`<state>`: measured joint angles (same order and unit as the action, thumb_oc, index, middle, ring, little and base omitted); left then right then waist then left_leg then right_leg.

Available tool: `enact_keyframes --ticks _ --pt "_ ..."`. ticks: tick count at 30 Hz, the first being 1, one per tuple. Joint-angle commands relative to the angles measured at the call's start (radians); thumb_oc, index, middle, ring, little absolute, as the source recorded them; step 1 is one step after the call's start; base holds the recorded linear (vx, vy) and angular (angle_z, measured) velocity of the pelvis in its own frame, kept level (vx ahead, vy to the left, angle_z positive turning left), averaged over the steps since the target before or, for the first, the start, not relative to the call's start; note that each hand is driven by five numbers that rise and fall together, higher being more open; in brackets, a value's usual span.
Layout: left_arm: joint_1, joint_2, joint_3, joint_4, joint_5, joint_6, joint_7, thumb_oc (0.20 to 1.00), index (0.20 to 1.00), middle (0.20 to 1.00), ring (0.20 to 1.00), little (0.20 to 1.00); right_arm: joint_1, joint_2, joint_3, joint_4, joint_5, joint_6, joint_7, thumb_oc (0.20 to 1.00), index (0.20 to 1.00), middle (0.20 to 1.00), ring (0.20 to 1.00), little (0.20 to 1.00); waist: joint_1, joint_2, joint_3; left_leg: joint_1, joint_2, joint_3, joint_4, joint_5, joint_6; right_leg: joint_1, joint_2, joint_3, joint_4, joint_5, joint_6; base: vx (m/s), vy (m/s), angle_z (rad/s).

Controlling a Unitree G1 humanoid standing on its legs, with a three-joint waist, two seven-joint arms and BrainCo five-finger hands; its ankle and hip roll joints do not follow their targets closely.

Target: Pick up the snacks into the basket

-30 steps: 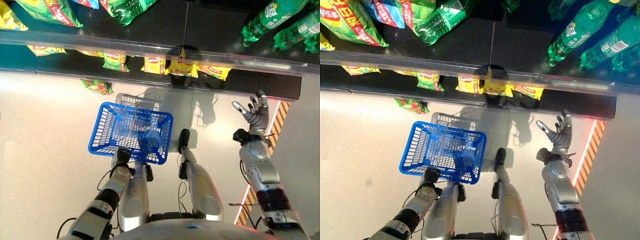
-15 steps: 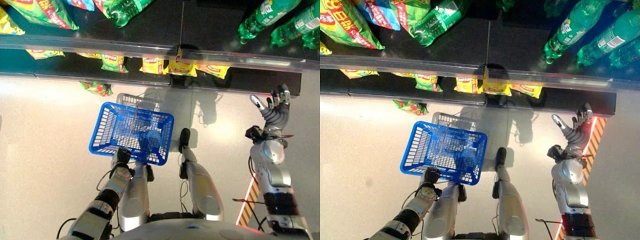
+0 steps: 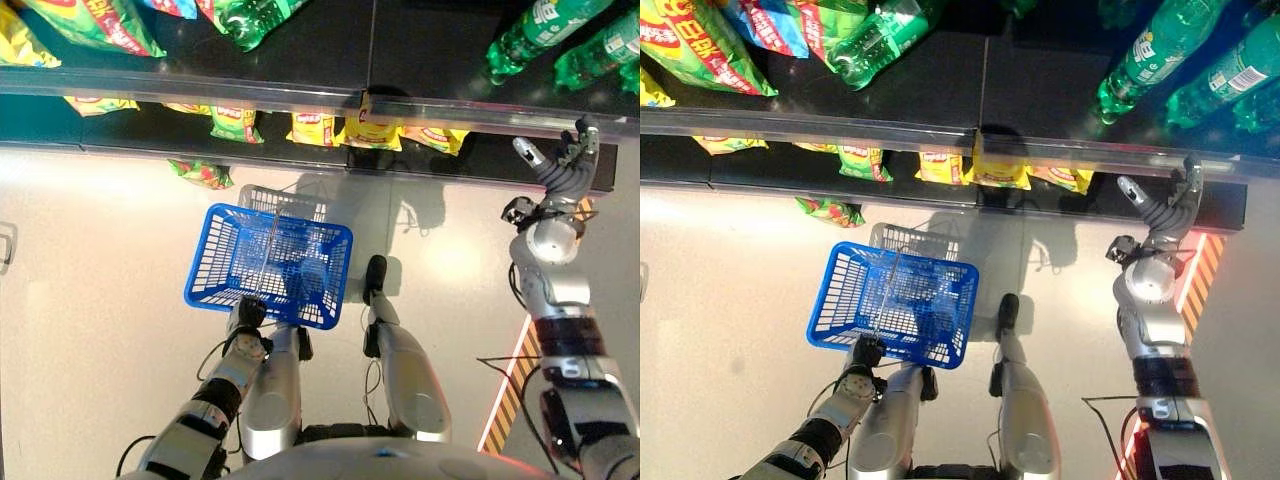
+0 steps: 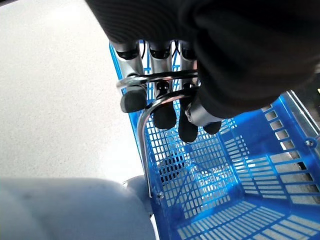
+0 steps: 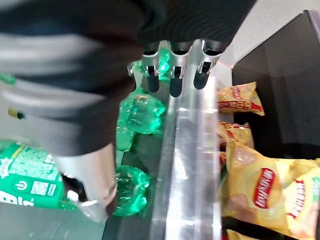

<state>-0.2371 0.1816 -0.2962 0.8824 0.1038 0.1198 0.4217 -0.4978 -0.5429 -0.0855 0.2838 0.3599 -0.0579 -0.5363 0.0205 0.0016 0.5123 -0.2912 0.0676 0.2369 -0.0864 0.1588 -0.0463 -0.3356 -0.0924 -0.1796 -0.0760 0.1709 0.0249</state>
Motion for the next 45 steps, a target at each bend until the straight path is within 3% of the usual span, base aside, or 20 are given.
enact_keyframes --ticks 1,10,18,45 --pt "0.061 0.021 -0.027 0.047 0.005 0.009 0.005 0.200 0.200 0.200 0.200 0.200 -0.084 -0.100 0.009 0.020 0.038 -0.021 -0.018 1.000 1.000 1.000 1.000 1.000 0.006 -0.036 -0.058 -0.023 -0.023 -0.040 0.008 -0.028 -0.019 -0.026 -0.120 0.002 0.073 0.005 0.147 0.00 0.000 0.00" --pt "0.065 0.035 -0.059 0.059 -0.041 -0.005 0.005 0.200 0.200 0.200 0.200 0.200 -0.346 -0.229 0.145 0.251 0.105 0.010 0.016 1.000 1.000 1.000 1.000 1.000 0.031 -0.039 -0.043 -0.023 -0.024 -0.044 0.012 -0.028 -0.019 -0.025 -0.123 -0.008 0.094 -0.006 0.145 0.01 0.007 0.05" --pt "0.058 0.033 -0.069 0.074 -0.073 -0.010 0.011 0.200 0.200 0.200 0.200 0.200 -0.446 -0.260 0.193 0.344 0.149 0.012 0.026 1.000 1.000 1.000 1.000 1.000 0.041 -0.040 -0.039 -0.024 -0.022 -0.054 0.013 -0.033 -0.024 -0.021 -0.126 -0.021 0.103 -0.020 0.146 0.01 0.001 0.02" --pt "0.084 0.038 -0.086 0.041 -0.110 -0.030 0.016 0.200 0.200 0.200 0.200 0.200 -0.571 -0.190 0.258 0.440 0.220 -0.007 0.068 1.000 1.000 1.000 1.000 1.000 0.094 -0.019 -0.024 -0.059 -0.035 -0.082 0.007 -0.029 -0.023 -0.033 -0.145 -0.056 0.114 -0.035 0.148 0.01 0.002 0.03"
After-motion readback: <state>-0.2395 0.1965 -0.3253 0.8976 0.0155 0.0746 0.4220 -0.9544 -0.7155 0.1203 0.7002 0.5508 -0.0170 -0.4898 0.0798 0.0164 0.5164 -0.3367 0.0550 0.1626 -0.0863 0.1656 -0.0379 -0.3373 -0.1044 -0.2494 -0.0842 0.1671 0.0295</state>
